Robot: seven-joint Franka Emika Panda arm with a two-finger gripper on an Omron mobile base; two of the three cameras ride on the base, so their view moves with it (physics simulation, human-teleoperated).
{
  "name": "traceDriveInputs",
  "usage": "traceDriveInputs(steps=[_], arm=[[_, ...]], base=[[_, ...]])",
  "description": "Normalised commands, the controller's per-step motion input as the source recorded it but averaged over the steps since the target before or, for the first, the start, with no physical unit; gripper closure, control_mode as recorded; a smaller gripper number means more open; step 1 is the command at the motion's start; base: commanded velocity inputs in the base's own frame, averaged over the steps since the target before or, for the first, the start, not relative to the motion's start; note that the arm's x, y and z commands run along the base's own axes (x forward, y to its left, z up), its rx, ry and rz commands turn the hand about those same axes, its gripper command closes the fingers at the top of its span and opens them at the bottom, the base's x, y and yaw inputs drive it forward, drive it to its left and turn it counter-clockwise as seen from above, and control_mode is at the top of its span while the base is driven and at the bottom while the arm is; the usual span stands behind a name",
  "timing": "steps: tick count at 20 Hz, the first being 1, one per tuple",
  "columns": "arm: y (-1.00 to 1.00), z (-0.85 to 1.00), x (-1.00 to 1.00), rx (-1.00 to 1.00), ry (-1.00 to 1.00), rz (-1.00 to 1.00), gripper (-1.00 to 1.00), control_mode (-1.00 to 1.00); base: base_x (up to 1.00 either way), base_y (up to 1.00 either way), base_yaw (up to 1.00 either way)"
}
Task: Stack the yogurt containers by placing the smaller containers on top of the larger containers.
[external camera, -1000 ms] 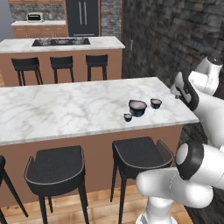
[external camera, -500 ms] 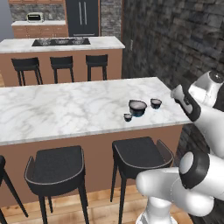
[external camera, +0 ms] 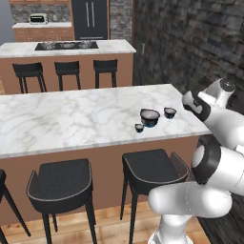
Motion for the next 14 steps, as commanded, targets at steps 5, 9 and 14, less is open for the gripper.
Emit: traceDriveInputs(steps=[5, 9, 14], arm=[[-0.14, -0.01, 0.38, 0.14, 0.0, -0.05, -1.0, -1.0], [-0.11, -0.07, 0.21, 0.15, 0.01, -0.02, -1.0, -1.0], [-0.07, -0.04, 0.02, 0.08, 0.01, 0.0, -1.0, -1.0]], base=[[0.0, 0.0, 0.0], [0.0, 0.0, 0.0], [0.0, 0.0, 0.0]])
